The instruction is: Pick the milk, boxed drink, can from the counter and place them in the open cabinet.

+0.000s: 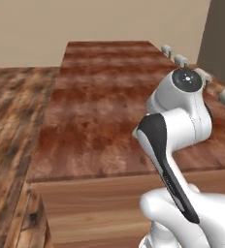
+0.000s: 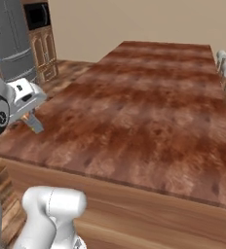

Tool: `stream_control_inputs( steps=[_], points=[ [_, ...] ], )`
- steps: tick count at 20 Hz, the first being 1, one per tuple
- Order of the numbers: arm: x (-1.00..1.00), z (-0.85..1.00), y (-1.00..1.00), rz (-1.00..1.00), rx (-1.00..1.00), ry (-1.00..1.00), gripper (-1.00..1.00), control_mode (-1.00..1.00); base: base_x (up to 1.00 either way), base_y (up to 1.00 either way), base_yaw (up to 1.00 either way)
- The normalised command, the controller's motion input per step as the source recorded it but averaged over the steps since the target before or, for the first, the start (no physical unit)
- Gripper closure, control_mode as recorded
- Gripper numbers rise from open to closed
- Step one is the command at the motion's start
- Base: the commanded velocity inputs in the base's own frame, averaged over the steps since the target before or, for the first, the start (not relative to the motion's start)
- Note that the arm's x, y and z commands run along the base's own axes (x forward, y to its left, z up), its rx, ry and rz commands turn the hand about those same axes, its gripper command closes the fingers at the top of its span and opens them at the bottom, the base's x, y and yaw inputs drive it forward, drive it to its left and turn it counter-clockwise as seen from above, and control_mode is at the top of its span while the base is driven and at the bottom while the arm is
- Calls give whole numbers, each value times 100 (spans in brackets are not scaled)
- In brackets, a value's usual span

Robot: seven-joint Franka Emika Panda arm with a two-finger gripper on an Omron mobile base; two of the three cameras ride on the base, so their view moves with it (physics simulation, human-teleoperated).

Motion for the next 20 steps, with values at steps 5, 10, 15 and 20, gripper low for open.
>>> stream_control_inputs(
  steps=[5, 10, 15, 20],
  points=[
    [0, 0, 0, 0, 0, 0, 100, 100, -64, -21, 62],
    [0, 0, 0, 0, 0, 0, 100, 100, -65, -21, 71],
    [0, 0, 0, 0, 0, 0, 100, 100, -65, -31, 80],
    [0, 0, 0, 0, 0, 0, 100, 100, -35, -49, 74]
  ],
)
